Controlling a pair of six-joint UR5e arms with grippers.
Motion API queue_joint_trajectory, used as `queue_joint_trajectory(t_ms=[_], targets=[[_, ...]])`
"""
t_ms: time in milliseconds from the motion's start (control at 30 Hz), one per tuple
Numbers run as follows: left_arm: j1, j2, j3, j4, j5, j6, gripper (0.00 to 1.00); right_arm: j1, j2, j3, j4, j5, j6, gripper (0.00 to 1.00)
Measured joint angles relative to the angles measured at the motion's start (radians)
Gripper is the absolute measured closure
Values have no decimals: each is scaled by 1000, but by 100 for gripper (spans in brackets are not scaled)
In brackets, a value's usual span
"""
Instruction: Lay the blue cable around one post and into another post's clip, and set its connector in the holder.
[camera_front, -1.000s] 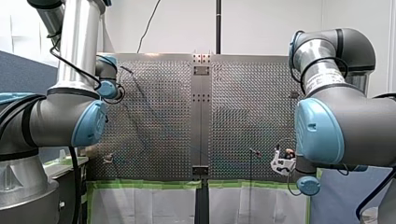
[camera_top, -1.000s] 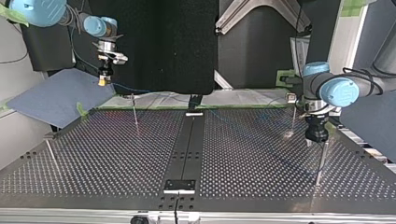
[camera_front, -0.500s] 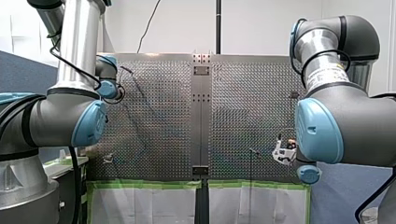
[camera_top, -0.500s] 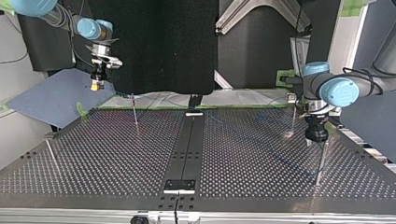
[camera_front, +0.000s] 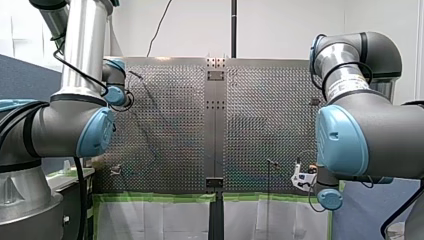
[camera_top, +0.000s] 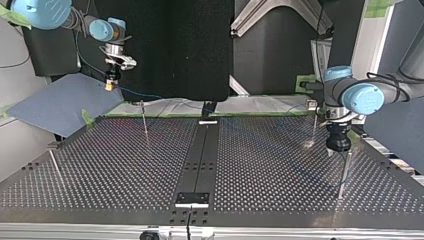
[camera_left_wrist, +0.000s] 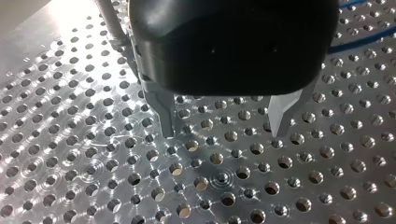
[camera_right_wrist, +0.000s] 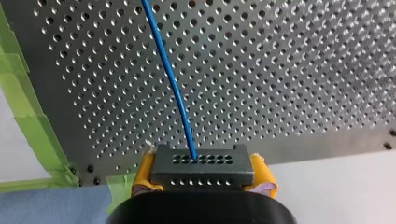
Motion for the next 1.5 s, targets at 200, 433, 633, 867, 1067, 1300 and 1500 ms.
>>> queue_joint_trajectory(t_ms=[200, 433, 633, 867, 1067, 1300, 1500], targets=[[-1, 0, 0, 0, 0, -1, 0, 10, 1, -19, 14, -14, -26, 97], [-1, 0, 0, -2, 0, -1, 0, 28, 1, -21, 29, -16, -70, 97], [-3, 0, 0, -3, 0, -1, 0, 53, -5, -21, 62, -21, -119, 97], [-4, 0, 0, -3, 0, -1, 0, 102, -50, -18, 103, 4, -135, 95], [-3, 0, 0, -3, -15, -1, 0, 153, -109, -18, 110, 60, -85, 95], [-4, 0, 0, -4, -20, -1, 0, 163, -131, -9, 105, 82, -58, 95], [-9, 0, 0, -18, -21, 4, 0, 164, -131, -6, 102, 81, -55, 95]])
